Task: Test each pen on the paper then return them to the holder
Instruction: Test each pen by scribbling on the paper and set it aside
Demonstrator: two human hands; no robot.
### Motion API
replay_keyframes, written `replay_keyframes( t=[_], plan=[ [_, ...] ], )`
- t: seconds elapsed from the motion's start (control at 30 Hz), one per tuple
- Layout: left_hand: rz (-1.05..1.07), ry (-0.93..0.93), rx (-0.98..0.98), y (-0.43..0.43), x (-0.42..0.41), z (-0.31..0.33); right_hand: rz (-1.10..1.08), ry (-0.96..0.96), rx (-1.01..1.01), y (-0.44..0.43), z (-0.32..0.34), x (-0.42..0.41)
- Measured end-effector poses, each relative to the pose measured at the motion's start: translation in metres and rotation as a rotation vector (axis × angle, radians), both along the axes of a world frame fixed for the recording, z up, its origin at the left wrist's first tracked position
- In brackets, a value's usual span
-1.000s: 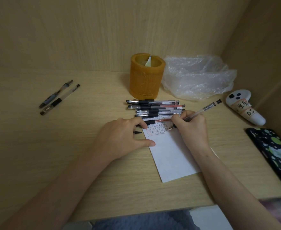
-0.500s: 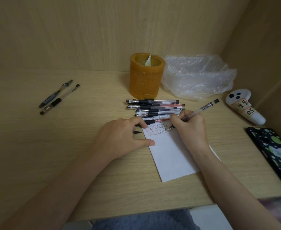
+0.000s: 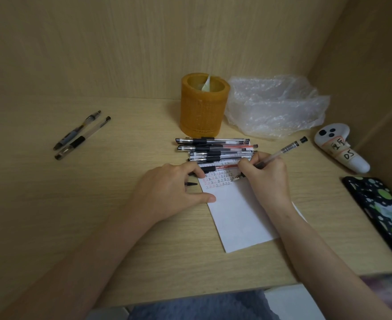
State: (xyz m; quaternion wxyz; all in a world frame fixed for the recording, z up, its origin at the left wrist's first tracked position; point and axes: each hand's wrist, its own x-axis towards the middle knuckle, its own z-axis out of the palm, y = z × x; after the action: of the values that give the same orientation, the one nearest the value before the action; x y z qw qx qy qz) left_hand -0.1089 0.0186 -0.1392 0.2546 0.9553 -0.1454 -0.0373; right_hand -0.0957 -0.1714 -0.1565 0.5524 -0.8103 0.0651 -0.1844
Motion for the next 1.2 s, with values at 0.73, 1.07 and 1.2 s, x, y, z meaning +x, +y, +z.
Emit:
replay_keyframes(
  t=[0.73, 1.07, 1.2],
  plan=[
    [0.003, 0.013, -0.003, 0.0000, -0.0007, 0.0003, -0.003, 0.013, -0.032, 0.0006, 0.0003, -0.0005],
    [0.005, 0.009, 0.000, -0.0002, -0.0002, -0.0006, 0.022, 0.022, -0.015, 0.0015, 0.0018, -0.0013],
    [0.015, -0.002, -0.015, 0.0001, 0.0005, -0.0016, 0.012, 0.006, -0.021, 0.0021, 0.0018, -0.0014]
  ],
)
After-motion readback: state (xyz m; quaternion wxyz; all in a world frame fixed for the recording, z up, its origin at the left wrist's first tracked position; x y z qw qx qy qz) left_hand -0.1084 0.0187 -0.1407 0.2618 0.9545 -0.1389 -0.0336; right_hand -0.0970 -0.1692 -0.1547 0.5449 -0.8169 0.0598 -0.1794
